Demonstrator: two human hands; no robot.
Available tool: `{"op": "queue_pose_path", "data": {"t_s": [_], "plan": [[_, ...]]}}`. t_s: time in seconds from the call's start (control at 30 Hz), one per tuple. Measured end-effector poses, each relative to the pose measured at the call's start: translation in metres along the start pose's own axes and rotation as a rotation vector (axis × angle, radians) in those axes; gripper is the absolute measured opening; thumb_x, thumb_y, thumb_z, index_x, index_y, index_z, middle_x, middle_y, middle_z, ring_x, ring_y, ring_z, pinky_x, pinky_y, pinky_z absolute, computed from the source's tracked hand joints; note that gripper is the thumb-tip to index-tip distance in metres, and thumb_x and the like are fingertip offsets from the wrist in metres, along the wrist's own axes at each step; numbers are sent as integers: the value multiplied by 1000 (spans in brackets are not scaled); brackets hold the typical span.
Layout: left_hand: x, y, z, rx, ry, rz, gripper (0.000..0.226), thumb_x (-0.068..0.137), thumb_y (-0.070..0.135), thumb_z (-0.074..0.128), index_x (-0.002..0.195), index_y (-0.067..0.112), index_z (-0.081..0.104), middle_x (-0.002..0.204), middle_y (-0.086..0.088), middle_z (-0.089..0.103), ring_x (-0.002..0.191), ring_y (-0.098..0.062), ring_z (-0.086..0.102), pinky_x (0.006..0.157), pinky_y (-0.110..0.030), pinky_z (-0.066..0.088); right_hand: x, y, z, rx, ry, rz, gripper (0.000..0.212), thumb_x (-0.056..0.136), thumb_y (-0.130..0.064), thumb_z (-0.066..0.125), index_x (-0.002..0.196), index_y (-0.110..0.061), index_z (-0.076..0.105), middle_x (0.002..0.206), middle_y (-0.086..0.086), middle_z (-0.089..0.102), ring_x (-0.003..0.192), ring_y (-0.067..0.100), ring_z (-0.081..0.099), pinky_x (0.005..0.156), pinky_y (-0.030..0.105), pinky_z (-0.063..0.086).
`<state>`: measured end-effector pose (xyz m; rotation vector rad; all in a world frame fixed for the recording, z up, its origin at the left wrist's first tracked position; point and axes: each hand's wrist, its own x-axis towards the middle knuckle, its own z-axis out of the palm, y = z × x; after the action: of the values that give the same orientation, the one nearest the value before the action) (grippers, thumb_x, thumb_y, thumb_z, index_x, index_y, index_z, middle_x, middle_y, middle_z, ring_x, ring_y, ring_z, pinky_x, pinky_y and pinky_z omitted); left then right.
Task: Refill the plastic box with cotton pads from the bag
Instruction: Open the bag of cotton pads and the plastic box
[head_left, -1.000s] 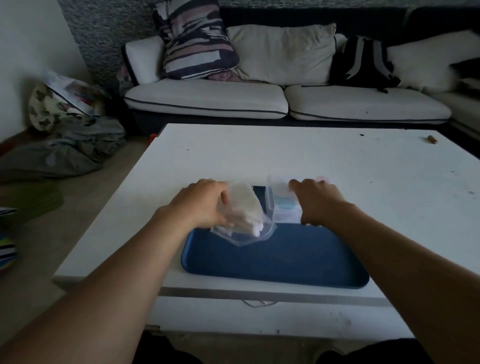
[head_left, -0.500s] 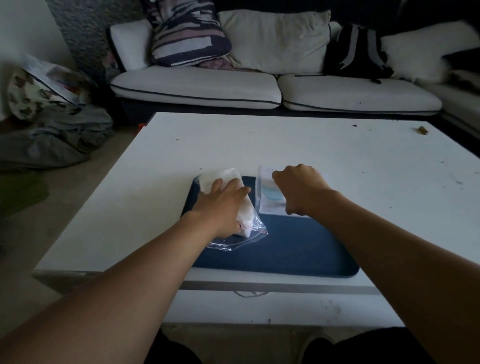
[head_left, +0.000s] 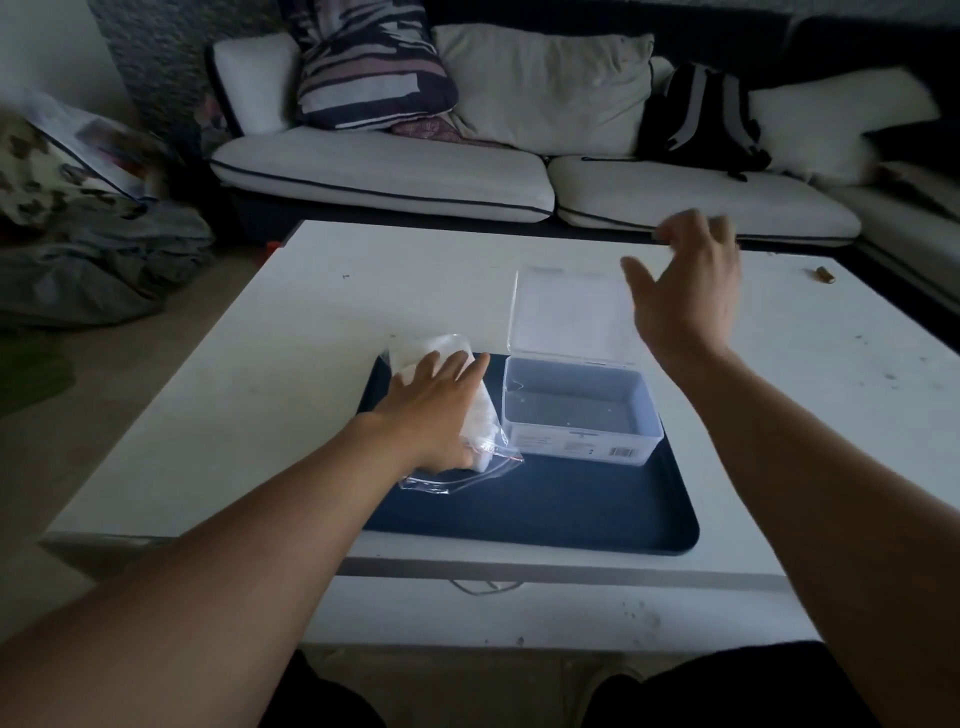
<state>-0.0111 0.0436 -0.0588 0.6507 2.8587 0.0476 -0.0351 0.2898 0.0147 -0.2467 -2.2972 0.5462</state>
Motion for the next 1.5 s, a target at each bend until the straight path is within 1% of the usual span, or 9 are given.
{"op": "queue_pose_path", "data": {"t_s": [0.1, 0.17, 0.23, 0.5, 0.63, 0.87, 1.1, 1.3, 1.5], "plan": [[-5, -5, -1, 24, -35, -49, 112, 79, 33, 76, 159, 27, -2, 166, 1, -1, 153, -35, 4, 112, -59, 34, -22, 1, 23, 27, -593, -27, 27, 85, -41, 75, 97, -19, 67, 101, 5, 70, 92, 24, 66, 75, 28, 47], [-8, -10, -3, -8, -51, -93, 96, 78, 24, 74, 152, 29, 13, 162, 1, 5, 148, -36, 14, 103, -55, 45, -48, -3, 28, -169, -1159, -170, 42, 89, -46, 69, 117, -15, 68, 120, 4, 68, 107, 23, 63, 92, 31, 48], [-9, -15, -5, -74, -37, -117, 84, 78, 23, 73, 146, 28, 25, 159, 0, 13, 142, -35, 26, 97, -53, 50, -61, -1, 29, -298, -1380, -230, 51, 91, -42, 69, 134, -16, 61, 134, 0, 62, 116, 21, 61, 95, 27, 48], [-14, -20, -23, -338, 402, -119, 27, 74, 34, 74, 90, 22, 55, 104, 4, 55, 88, -22, 58, 77, -37, 51, -71, -61, -6, 129, -1043, -437, 7, 81, -31, 80, 88, -30, 80, 65, -22, 60, 66, -12, 58, 58, 4, 40], [-17, -20, -29, -411, 572, -120, 19, 73, 31, 75, 66, 22, 59, 81, 5, 61, 76, -21, 61, 67, -32, 48, -90, -72, 13, -90, -896, -573, 28, 92, -36, 65, 119, -40, 69, 104, -6, 68, 95, 21, 66, 72, 29, 46], [-19, -30, -30, -454, 667, -84, 12, 86, 30, 70, 79, 21, 65, 82, 6, 68, 79, -20, 66, 73, -40, 58, -87, -65, 36, -188, -475, -740, 48, 72, -28, 86, 117, -25, 70, 80, 1, 57, 76, 27, 59, 57, 30, 38], [-16, -34, -23, -459, 603, -94, 9, 88, 28, 67, 90, 20, 63, 97, 6, 68, 93, -21, 65, 81, -42, 56, -91, -70, 45, -211, -518, -675, 37, 82, -28, 78, 118, -23, 69, 106, 5, 52, 96, 25, 52, 70, 31, 36], [-18, -36, -12, -349, 298, -185, 54, 69, 27, 81, 115, 23, 52, 123, 3, 48, 97, -24, 56, 83, -39, 52, -98, -67, 47, -130, -622, -597, 27, 88, -31, 71, 114, -25, 68, 112, -1, 52, 103, 21, 51, 67, 29, 36], [-13, -32, 5, -266, 299, -211, 39, 84, 29, 73, 115, 17, 53, 124, -2, 47, 95, -26, 54, 75, -35, 41, -108, -62, 52, -138, -735, -520, 26, 79, -35, 79, 99, -24, 66, 109, -3, 47, 105, 19, 49, 66, 31, 38]]}}
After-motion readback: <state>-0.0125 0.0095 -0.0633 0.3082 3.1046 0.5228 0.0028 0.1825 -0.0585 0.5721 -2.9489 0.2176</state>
